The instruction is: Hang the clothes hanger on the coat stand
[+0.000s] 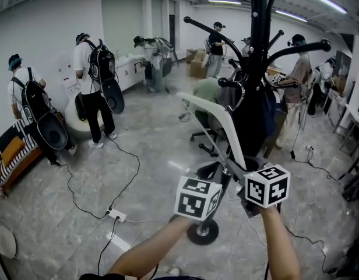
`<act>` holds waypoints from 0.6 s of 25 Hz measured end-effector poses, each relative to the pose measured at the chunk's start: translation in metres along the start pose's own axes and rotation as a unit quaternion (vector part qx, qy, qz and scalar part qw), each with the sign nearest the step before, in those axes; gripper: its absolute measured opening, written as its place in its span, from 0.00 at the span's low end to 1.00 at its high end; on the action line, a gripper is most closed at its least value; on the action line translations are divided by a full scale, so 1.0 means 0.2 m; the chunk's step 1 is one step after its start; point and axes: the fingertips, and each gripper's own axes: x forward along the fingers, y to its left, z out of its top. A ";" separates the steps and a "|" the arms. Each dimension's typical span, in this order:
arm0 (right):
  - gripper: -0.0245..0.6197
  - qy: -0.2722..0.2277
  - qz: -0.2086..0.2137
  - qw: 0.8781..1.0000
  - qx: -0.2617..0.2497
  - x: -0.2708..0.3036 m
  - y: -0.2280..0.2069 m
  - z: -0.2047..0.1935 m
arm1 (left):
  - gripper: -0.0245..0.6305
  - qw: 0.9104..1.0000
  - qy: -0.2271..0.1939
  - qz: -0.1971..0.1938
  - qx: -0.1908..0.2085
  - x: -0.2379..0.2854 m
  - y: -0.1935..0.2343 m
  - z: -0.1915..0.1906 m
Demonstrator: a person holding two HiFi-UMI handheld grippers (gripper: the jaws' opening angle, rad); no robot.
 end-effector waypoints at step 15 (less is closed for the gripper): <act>0.26 -0.043 -0.021 0.999 -0.017 -0.18 0.01 0.03 | 0.04 1.000 -0.011 0.019 0.003 -0.04 -0.17 0.03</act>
